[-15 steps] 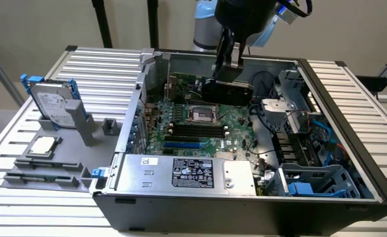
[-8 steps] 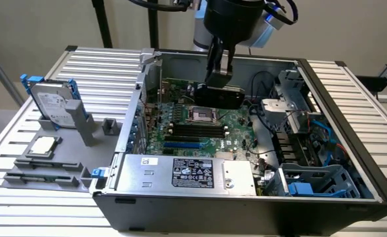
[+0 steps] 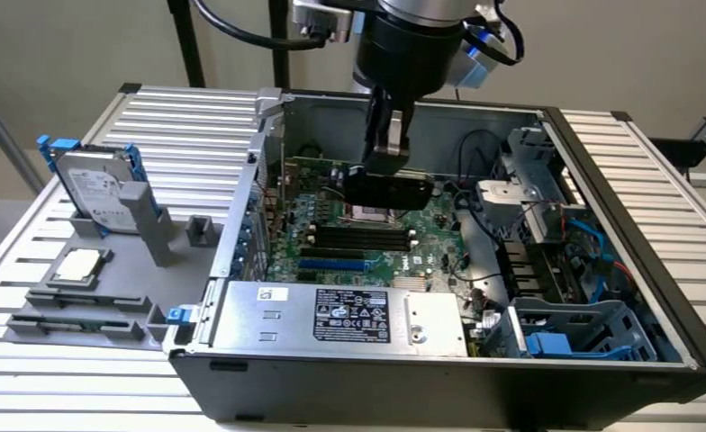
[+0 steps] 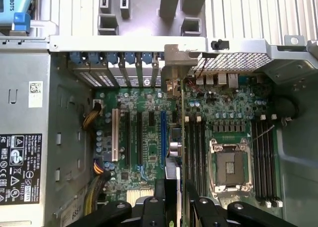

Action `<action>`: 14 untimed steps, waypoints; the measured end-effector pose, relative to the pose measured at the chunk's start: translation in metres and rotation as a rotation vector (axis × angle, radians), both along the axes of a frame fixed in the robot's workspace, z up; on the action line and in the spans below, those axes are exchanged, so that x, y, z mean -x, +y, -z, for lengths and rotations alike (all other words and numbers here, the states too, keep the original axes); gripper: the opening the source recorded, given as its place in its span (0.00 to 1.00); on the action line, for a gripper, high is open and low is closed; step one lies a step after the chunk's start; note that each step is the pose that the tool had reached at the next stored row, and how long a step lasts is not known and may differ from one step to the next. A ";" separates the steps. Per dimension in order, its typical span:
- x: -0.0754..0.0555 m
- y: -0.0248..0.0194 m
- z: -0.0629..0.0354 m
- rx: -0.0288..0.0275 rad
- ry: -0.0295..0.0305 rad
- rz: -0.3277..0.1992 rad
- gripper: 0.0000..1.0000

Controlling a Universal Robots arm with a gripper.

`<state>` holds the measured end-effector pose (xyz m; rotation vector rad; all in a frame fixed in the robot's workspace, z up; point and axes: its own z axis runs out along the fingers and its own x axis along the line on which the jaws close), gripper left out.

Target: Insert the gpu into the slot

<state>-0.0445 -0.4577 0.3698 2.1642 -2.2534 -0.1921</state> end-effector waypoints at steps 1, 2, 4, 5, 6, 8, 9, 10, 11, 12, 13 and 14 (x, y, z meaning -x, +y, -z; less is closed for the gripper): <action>0.001 -0.0009 0.0018 -0.0009 0.0000 -0.003 0.26; 0.001 -0.0018 0.0036 -0.0017 0.0000 -0.006 0.26; 0.002 -0.0034 0.0074 -0.0034 0.0000 -0.011 0.26; 0.003 -0.0042 0.0092 -0.0042 0.0000 -0.014 0.26; 0.004 -0.0049 0.0110 -0.0049 0.0000 -0.016 0.26; 0.005 -0.0061 0.0146 -0.0060 0.0000 -0.022 0.26; 0.006 -0.0063 0.0164 -0.0060 0.0000 -0.023 0.26; 0.007 -0.0064 0.0181 -0.0061 0.0000 -0.025 0.26; 0.008 -0.0064 0.0200 -0.0062 0.0000 -0.026 0.26; 0.008 -0.0065 0.0219 -0.0062 0.0000 -0.026 0.26; 0.009 -0.0065 0.0236 -0.0063 0.0000 -0.027 0.26; 0.010 -0.0065 0.0256 -0.0063 0.0000 -0.027 0.26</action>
